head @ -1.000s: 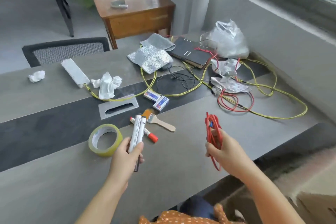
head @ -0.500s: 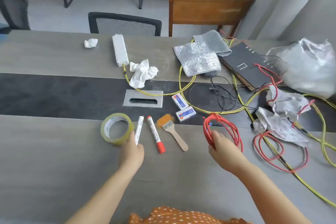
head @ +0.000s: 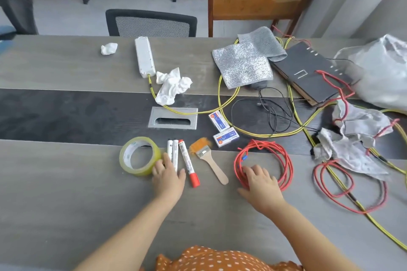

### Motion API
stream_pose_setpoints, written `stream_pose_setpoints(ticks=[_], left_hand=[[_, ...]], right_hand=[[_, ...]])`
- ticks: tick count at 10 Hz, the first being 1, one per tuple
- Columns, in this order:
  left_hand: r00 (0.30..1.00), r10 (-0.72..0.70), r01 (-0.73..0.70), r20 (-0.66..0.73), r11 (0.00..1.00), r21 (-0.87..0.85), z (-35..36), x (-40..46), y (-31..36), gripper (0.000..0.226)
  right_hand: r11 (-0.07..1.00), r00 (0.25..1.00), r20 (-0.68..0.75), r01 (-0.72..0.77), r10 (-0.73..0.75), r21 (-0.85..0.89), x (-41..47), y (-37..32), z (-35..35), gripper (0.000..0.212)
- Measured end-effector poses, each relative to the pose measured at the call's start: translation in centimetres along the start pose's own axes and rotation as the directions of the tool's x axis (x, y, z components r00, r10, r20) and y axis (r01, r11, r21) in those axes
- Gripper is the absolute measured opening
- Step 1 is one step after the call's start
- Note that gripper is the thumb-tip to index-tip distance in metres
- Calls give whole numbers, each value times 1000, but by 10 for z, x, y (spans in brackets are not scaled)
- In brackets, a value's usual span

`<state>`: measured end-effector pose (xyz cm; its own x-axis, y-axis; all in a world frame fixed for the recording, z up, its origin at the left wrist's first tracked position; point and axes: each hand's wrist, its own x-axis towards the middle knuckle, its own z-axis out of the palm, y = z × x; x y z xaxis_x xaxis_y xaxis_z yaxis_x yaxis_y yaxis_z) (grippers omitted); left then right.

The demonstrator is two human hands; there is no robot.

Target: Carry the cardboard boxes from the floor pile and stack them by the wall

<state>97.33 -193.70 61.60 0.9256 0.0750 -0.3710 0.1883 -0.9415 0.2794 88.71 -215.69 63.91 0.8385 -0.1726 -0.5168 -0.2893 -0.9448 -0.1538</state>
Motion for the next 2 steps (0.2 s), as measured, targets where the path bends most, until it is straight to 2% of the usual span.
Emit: stream_pose_setpoints(ticks=[1, 2], left_hand=[[995, 94, -95, -17, 981, -168, -7, -6, -12, 64], [983, 182, -171, 21, 951, -258, -16, -24, -36, 66]], right_hand=[[986, 997, -78, 6, 7, 168, -7, 4, -13, 66], [898, 961, -251, 9, 113, 440, -26, 13, -41, 59]])
